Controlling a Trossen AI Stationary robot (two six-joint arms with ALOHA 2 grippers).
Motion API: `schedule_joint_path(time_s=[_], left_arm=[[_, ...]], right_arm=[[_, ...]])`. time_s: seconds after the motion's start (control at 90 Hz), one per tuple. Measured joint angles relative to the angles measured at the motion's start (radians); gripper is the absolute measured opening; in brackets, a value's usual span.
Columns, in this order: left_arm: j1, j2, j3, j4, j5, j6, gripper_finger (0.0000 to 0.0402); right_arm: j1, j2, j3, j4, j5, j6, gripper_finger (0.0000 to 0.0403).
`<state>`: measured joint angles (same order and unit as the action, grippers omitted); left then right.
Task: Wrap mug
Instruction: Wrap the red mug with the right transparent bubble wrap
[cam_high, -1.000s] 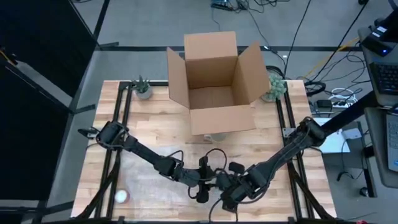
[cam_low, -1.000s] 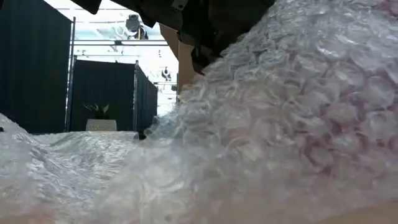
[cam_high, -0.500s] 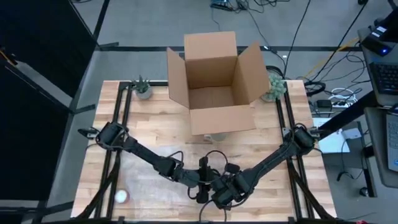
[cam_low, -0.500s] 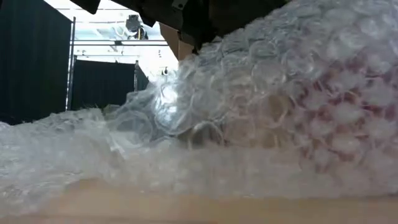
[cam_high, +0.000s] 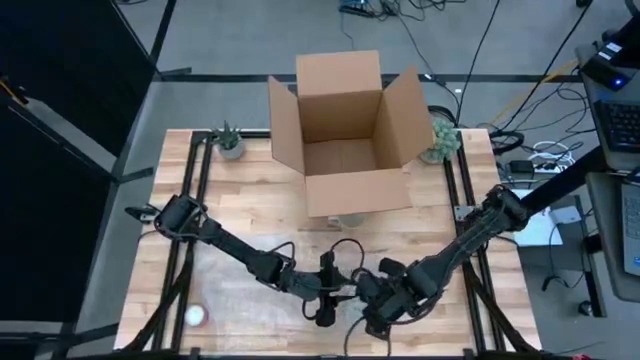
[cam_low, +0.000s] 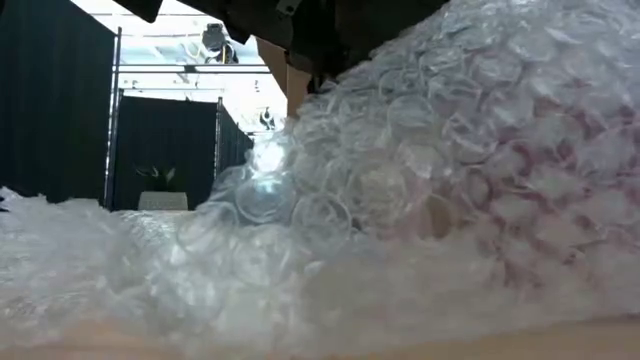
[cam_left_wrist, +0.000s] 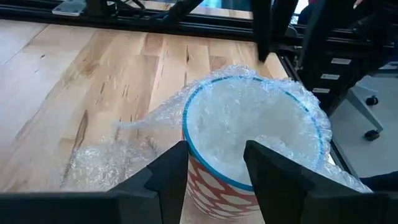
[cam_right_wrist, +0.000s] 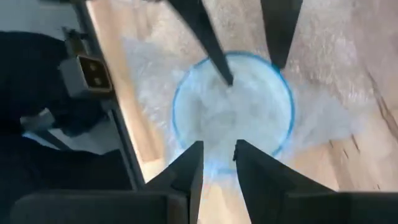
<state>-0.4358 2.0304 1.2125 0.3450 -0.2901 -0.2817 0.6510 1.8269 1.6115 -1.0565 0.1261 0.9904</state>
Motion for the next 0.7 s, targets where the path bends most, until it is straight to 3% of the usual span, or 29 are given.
schedule_joint_path(time_s=[0.278,0.556,0.7], left_arm=[[0.000,0.000,0.000,0.005,0.000,0.000,0.0151],[0.001,0.001,0.000,0.019,0.000,0.000,0.0151],[0.001,0.002,0.000,0.021,-0.001,0.001,0.0151]], right_arm=[[-0.011,0.096,0.000,-0.027,0.073,0.003,0.0080],[-0.036,0.163,0.006,-0.010,-0.011,-0.019,0.0081],[-0.047,0.160,0.004,-0.004,-0.022,-0.013,0.0101]])
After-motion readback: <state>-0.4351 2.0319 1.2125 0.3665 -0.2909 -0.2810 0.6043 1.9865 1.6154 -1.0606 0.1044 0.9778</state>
